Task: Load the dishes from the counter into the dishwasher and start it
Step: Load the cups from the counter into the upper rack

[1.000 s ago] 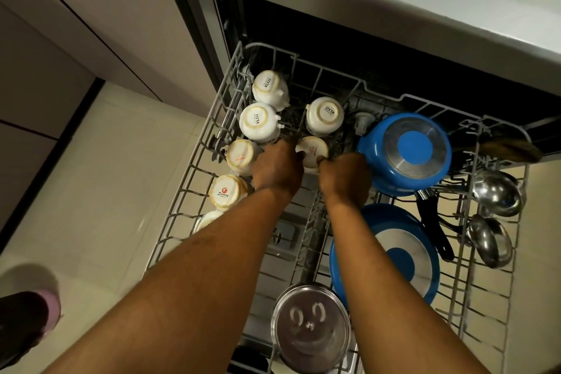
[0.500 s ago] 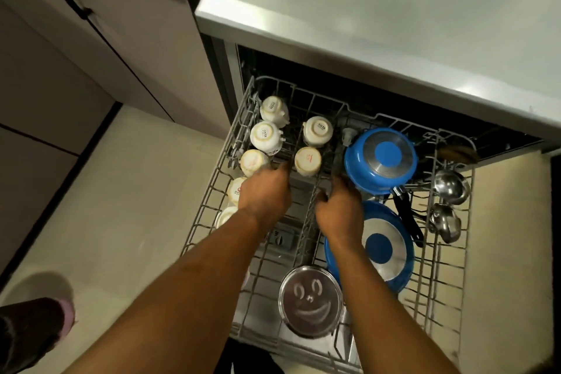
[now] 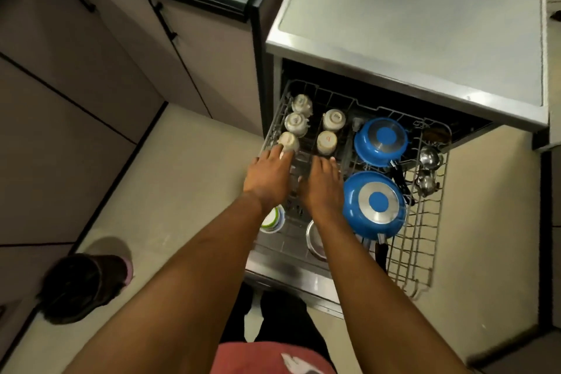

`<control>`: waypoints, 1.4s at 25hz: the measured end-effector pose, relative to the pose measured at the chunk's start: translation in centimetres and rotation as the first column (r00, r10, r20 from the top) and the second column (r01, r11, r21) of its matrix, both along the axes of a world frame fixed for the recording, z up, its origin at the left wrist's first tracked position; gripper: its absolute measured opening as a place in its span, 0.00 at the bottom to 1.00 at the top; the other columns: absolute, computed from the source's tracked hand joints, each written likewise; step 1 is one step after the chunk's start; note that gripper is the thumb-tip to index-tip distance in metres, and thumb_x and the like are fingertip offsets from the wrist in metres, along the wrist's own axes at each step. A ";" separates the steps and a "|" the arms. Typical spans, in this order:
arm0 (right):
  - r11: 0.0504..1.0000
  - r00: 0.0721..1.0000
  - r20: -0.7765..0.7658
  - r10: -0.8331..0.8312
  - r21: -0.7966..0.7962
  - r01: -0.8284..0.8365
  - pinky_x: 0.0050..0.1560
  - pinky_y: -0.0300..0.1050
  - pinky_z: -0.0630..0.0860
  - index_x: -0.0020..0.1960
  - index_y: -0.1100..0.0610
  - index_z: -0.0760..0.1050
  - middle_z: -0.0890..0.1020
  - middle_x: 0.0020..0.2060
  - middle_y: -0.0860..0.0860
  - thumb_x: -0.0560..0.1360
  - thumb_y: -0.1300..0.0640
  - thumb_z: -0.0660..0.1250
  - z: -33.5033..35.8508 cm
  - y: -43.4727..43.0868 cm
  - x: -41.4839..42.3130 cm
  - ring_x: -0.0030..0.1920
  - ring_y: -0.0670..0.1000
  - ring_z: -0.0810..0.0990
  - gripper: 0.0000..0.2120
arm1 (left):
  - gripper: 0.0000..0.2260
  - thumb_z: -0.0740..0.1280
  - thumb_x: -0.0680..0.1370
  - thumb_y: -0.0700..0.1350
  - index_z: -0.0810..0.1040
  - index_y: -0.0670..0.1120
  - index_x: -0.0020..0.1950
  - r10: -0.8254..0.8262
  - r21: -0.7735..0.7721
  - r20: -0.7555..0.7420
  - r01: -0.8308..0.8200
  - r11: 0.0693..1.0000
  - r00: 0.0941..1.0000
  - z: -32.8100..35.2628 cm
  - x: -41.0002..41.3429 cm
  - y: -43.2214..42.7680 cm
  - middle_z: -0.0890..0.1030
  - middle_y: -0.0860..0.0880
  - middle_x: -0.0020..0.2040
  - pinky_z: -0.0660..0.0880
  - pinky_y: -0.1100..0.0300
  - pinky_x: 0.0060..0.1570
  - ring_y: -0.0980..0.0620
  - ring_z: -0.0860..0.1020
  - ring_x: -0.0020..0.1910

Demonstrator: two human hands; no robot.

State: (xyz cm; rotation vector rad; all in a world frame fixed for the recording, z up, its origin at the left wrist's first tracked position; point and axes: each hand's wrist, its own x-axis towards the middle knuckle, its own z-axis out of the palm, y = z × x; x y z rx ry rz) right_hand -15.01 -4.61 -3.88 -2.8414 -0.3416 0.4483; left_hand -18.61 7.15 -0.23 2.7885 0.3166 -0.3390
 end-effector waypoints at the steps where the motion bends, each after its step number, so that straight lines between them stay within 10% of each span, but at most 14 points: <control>1: 1.000 1.000 0.013 0.004 0.004 -0.004 0.73 0.55 0.59 0.75 0.59 0.61 0.65 0.73 0.56 0.79 0.53 0.61 0.8 0.8 -0.7 0.76 0.58 0.56 0.27 | 0.22 0.63 0.76 0.44 0.67 0.48 0.71 0.014 0.007 0.010 -0.014 1.000 1.000 0.6 -1.0 1.2 0.69 0.45 0.69 0.69 0.48 0.60 0.41 0.71 0.65; 20: 0.979 0.924 0.352 0.148 0.080 -0.187 0.76 0.53 0.52 0.77 0.58 0.56 0.60 0.76 0.54 0.79 0.50 0.61 18.6 33.8 -5.0 0.78 0.55 0.52 0.31 | 0.26 0.60 0.80 0.46 0.60 0.50 0.78 0.130 0.103 0.367 -0.179 0.978 0.921 13.4 -8.8 36.8 0.60 0.45 0.78 0.64 0.49 0.69 0.44 0.63 0.74; 35: 0.978 0.929 0.362 0.072 0.156 -0.137 0.77 0.51 0.52 0.77 0.57 0.56 0.60 0.76 0.54 0.80 0.50 0.61 19.3 44.5 8.4 0.78 0.54 0.52 0.30 | 0.27 0.60 0.80 0.45 0.57 0.51 0.79 0.063 0.134 0.366 -0.119 0.984 0.928 15.0 4.7 46.9 0.56 0.45 0.79 0.63 0.49 0.70 0.44 0.60 0.76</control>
